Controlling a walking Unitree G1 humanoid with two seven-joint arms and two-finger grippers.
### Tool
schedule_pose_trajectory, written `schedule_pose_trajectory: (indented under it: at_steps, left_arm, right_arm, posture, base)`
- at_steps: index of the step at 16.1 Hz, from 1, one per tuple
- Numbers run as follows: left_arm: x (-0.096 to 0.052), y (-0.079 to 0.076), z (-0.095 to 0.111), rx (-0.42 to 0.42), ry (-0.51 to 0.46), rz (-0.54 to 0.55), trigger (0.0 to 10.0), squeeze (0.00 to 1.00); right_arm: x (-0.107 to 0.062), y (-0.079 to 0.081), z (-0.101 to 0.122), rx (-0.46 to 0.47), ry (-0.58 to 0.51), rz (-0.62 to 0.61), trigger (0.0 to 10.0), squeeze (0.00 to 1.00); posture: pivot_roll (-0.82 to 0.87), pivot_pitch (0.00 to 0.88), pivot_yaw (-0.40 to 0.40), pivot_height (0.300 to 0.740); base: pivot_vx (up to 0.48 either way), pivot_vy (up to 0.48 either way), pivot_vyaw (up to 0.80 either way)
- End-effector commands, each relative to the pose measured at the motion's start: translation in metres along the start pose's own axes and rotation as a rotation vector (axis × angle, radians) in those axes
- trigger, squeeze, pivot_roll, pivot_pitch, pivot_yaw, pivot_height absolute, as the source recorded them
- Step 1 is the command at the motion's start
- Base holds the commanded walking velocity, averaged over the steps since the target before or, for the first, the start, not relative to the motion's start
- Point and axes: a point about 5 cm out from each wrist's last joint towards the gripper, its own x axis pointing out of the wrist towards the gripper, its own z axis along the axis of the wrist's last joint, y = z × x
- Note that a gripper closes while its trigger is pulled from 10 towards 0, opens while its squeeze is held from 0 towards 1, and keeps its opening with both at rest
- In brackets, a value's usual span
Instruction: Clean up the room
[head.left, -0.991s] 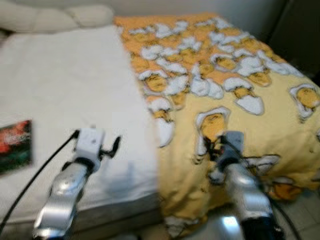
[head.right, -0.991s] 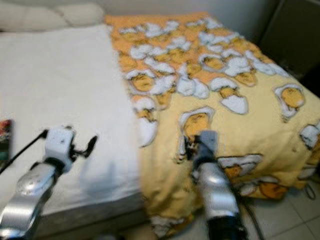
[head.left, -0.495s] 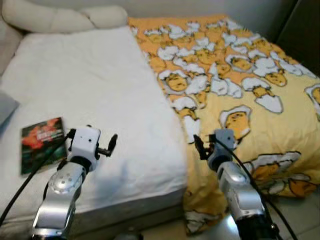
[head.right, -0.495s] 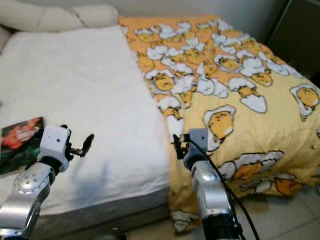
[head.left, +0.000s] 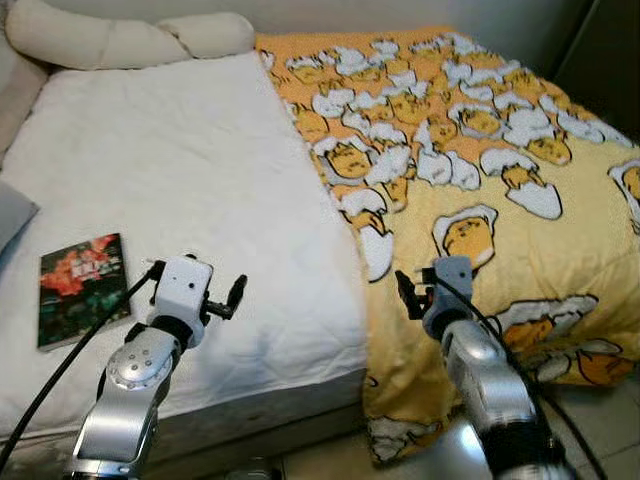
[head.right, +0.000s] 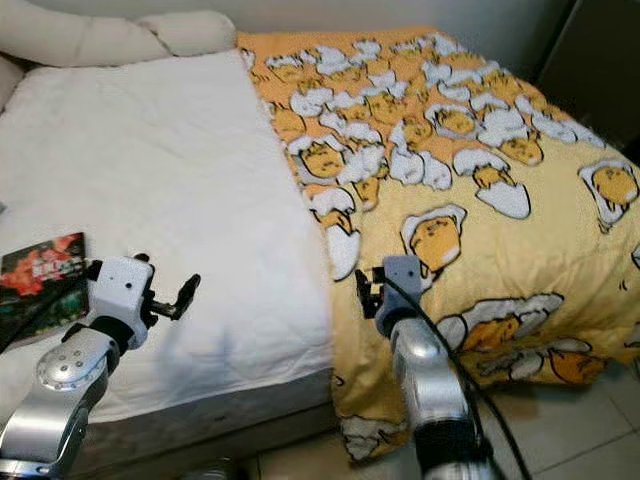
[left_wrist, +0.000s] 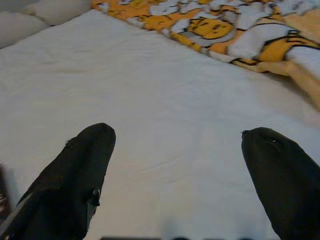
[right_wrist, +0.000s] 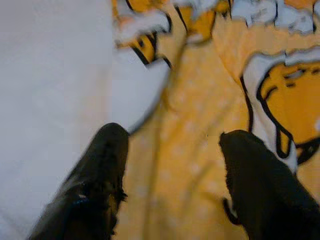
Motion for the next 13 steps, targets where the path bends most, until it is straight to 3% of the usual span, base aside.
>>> schedule_pose_trajectory:
  at_steps: [1,4,7,8,9,10,13]
  left_arm:
    - [-0.001,-0.002,0.003,0.017,-0.003,-0.024,10.0,0.0]
    - [-0.012,-0.009,0.003,0.087,0.027,-0.245,10.0,0.0]
    - [-0.018,-0.011,0.004,0.12,0.053,-0.326,10.0,0.0]
    - [-0.028,-0.015,0.007,0.153,0.077,-0.404,10.0,0.0]
    - [-0.029,-0.016,0.007,0.154,0.08,-0.413,10.0,0.0]
    - [-0.038,-0.02,0.011,0.159,0.093,-0.46,10.0,0.0]
    - [-0.059,-0.021,0.012,0.18,0.138,-0.51,10.0,0.0]
  right_arm:
    - [0.002,0.0,-0.003,-0.014,0.028,0.002,10.0,1.0]
    - [0.03,0.006,-0.001,-0.144,0.167,0.097,10.0,1.0]
    - [0.036,0.006,-0.002,-0.173,0.215,0.101,10.0,1.0]
    - [0.038,0.01,-0.003,-0.104,0.247,0.107,10.0,0.69]
    - [0.039,0.011,-0.003,-0.088,0.248,0.11,10.0,0.69]
    - [0.04,0.014,-0.004,-0.115,0.255,0.114,10.0,0.0]
    - [0.039,0.021,-0.01,-0.131,0.279,0.107,10.0,0.0]
  posture:
    - [0.21,0.0,-0.002,0.74]
    - [0.24,0.0,0.002,0.74]
    - [0.29,0.0,-0.001,0.74]
    - [0.34,0.0,0.001,0.74]
    - [0.34,0.0,0.001,0.74]
    - [0.38,0.0,0.004,0.74]
    - [0.44,0.044,0.002,0.74]
  base:
    - [0.0,0.0,0.0]
    - [0.0,0.0,0.0]
    - [0.0,0.0,0.0]
    - [0.0,0.0,0.0]
    - [0.0,0.0,0.0]
    - [0.0,0.0,0.0]
    - [0.0,0.0,0.0]
